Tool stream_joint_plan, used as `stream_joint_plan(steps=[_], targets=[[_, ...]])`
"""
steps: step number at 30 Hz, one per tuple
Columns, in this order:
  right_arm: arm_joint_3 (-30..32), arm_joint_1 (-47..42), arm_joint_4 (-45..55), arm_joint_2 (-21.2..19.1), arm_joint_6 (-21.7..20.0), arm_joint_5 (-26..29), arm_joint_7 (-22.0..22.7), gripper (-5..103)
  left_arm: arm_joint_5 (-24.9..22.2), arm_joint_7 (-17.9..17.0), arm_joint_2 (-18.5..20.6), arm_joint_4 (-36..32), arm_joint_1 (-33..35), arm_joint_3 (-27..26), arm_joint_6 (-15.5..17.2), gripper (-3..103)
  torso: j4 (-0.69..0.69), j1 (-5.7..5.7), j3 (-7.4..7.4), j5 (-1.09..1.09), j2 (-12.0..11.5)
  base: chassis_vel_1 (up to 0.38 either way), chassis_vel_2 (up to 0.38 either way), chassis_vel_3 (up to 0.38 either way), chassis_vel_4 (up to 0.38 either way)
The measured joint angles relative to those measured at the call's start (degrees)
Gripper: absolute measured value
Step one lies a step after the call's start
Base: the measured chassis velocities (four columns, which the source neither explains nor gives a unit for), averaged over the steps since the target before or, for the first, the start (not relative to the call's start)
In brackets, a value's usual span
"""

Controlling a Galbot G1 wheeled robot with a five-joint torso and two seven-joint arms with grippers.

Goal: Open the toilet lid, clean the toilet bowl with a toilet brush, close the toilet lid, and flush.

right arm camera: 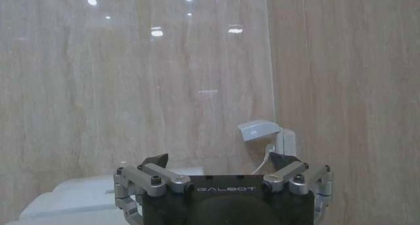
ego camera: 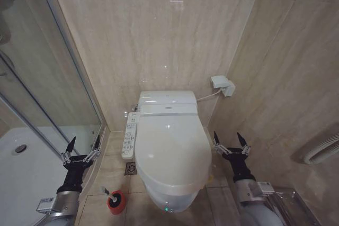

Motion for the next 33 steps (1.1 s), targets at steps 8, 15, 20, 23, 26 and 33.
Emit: stream_joint_plan(steps=[8, 15, 20, 23, 26, 33], targets=[[0.0, 0.0, 0.0, 0.0, 0.0, 0.0, 0.0, 100, 0.0, 0.0, 0.0, 0.0, 0.0, 0.0, 0.0, 92, 0.00, 0.00, 0.00, 0.00, 0.0, 0.000, 0.000, 0.000, 0.000], [0.0, 0.0, 0.0, 0.0, 0.0, 0.1, 0.1, 100, 0.0, 0.0, 0.0, 0.0, 0.0, 0.0, 0.0, 92, 0.00, 0.00, 0.00, 0.00, 0.0, 0.000, 0.000, 0.000, 0.000], [0.0, 0.0, 0.0, 0.0, 0.0, 0.1, 0.1, 100, 0.0, 0.0, 0.0, 0.0, 0.0, 0.0, 0.0, 92, 0.00, 0.00, 0.00, 0.00, 0.0, 0.000, 0.000, 0.000, 0.000], [0.0, 0.0, 0.0, 0.0, 0.0, 0.1, 0.1, 100, 0.0, 0.0, 0.0, 0.0, 0.0, 0.0, 0.0, 92, 0.00, 0.00, 0.00, 0.00, 0.0, 0.000, 0.000, 0.000, 0.000], [0.0, 0.0, 0.0, 0.0, 0.0, 0.1, 0.1, 100, 0.0, 0.0, 0.0, 0.0, 0.0, 0.0, 0.0, 92, 0.00, 0.00, 0.00, 0.00, 0.0, 0.000, 0.000, 0.000, 0.000], [0.0, 0.0, 0.0, 0.0, 0.0, 0.1, 0.1, 100, 0.0, 0.0, 0.0, 0.0, 0.0, 0.0, 0.0, 92, 0.00, 0.00, 0.00, 0.00, 0.0, 0.000, 0.000, 0.000, 0.000]])
